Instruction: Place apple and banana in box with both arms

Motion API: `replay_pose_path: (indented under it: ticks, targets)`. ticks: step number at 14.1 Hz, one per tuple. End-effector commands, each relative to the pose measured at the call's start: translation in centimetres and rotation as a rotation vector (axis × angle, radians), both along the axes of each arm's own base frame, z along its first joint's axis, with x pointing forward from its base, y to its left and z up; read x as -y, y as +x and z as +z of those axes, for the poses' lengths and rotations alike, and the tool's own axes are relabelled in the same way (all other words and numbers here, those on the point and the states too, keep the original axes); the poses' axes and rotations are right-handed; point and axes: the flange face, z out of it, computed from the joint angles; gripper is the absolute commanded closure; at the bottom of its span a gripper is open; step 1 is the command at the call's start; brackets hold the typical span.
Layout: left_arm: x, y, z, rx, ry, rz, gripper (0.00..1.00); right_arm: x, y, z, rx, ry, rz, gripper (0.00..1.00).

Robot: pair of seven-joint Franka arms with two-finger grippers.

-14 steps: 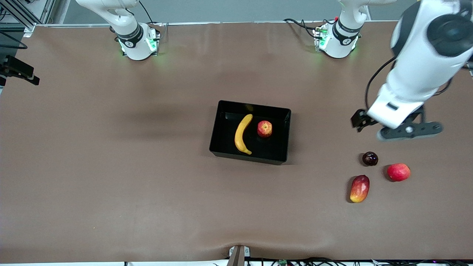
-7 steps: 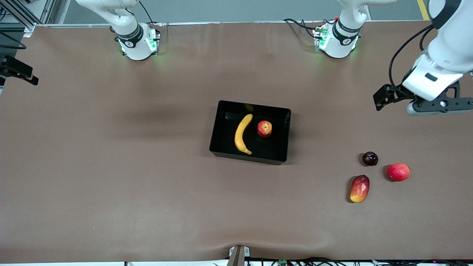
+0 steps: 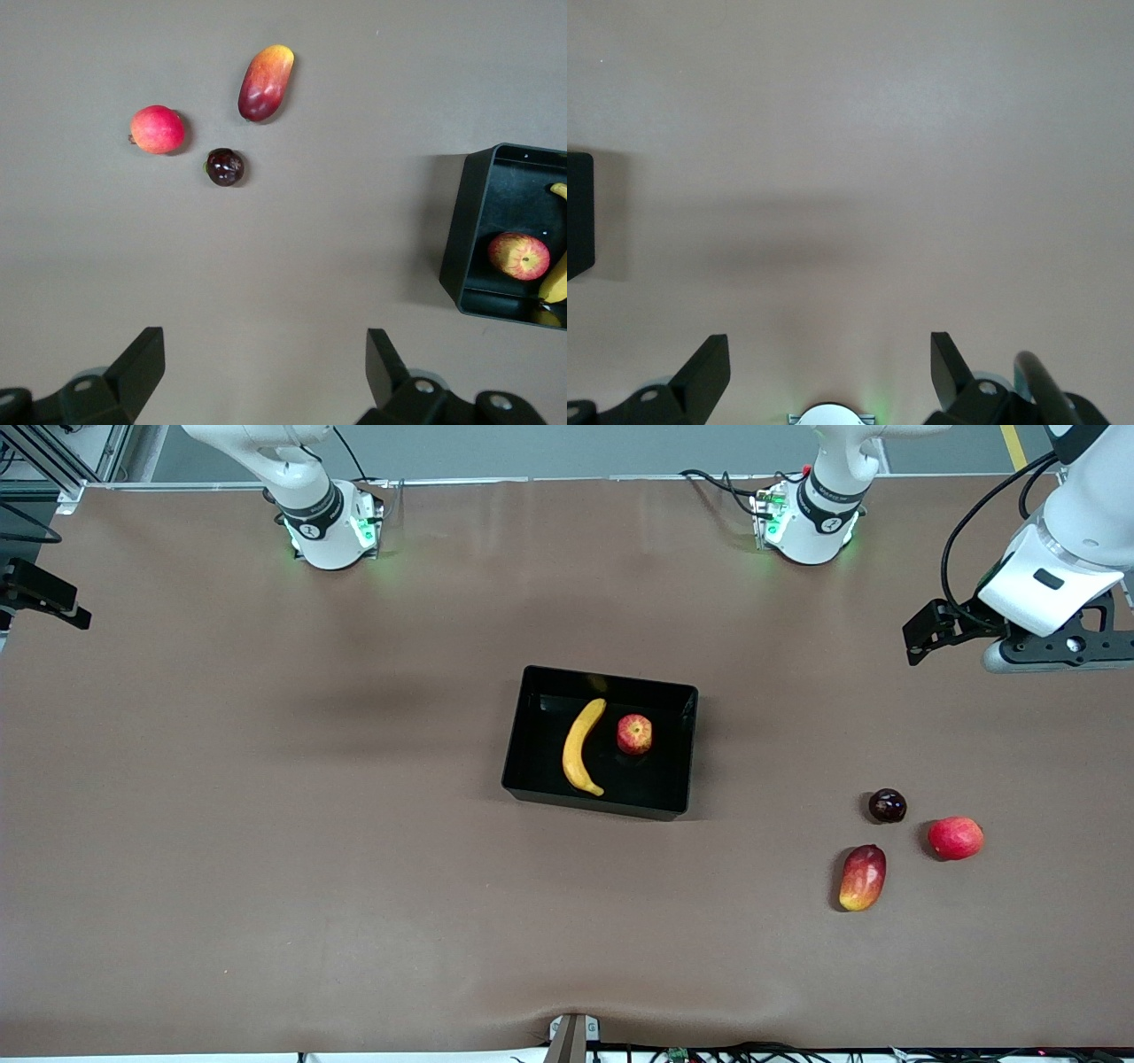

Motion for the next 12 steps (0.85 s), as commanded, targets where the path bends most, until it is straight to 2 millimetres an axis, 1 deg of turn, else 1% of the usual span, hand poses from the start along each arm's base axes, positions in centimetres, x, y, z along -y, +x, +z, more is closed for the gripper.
replay_pose_path:
  ticks: [1,2,3,6,12]
  targets:
    - [-0.6,-0.7,0.6,-0.015,-0.016,-0.063,0.0,0.1,-0.4,0.2,-0.001,-0.015,-0.01,0.0]
    - [-1.5,-0.5,0.7,-0.014,-0.016,-0.064,0.0,0.2,-0.3,0.1,-0.001,-0.015,-0.013,0.0]
    - [-1.8,-0.4,0.8,-0.012,-0.017,-0.061,0.0,0.2,-0.4,0.2,0.001,-0.015,-0.013,0.0]
    - [-1.8,-0.3,1.5,0.0,-0.018,-0.058,0.0,0.2,-0.3,0.1,-0.001,-0.015,-0.011,0.0]
    - [-2.0,-0.4,1.4,-0.012,-0.015,-0.049,0.0,0.3,-0.3,0.1,-0.001,-0.015,-0.013,0.0]
